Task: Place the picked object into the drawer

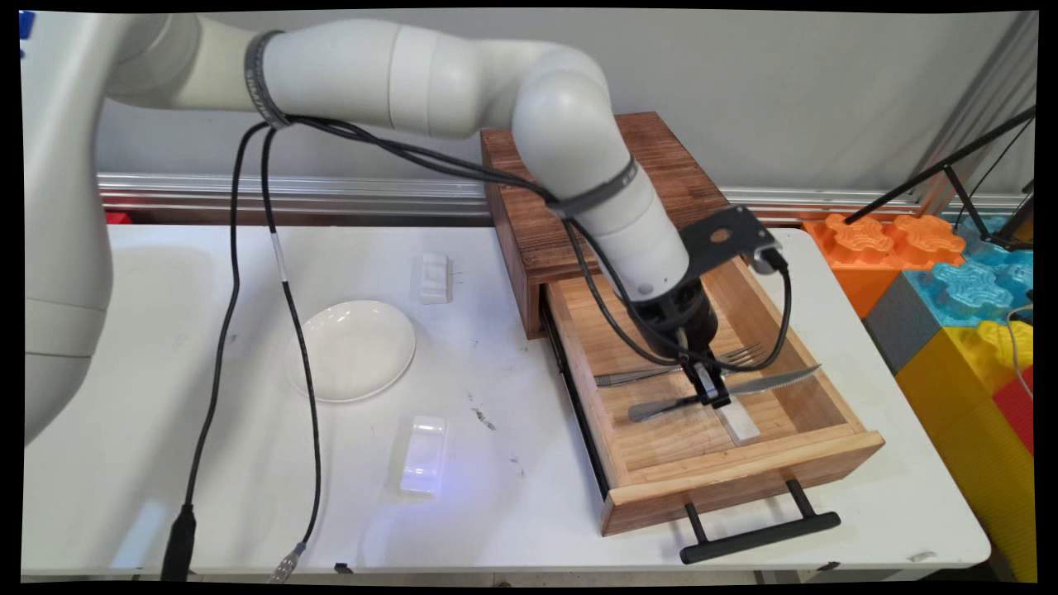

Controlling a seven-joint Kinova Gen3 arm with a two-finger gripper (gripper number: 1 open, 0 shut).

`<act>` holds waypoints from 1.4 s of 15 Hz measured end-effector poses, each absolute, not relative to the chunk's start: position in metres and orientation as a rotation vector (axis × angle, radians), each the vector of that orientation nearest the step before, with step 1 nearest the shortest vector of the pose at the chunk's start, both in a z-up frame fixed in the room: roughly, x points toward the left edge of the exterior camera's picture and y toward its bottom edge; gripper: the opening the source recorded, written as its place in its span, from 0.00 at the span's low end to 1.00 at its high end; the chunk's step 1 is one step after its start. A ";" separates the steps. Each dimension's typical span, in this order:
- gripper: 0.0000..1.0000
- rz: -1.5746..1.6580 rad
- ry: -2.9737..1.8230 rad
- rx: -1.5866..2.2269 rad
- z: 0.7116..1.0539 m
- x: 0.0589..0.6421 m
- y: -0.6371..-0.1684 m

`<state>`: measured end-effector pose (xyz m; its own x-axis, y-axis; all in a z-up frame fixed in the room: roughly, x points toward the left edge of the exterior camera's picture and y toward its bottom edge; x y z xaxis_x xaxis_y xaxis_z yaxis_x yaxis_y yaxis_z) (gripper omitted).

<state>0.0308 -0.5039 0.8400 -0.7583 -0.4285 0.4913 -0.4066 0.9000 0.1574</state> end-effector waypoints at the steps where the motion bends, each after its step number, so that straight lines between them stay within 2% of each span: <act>1: 0.00 -0.057 -2.532 0.604 0.835 0.030 -0.504; 8: 0.00 -0.051 -2.534 0.626 0.808 0.022 -0.507; 15: 0.00 -0.052 -2.537 0.652 0.796 0.021 -0.507; 16: 1.00 -0.055 -2.538 0.655 0.796 0.021 -0.507; 21: 1.00 -0.072 -2.545 0.663 0.795 0.024 -0.505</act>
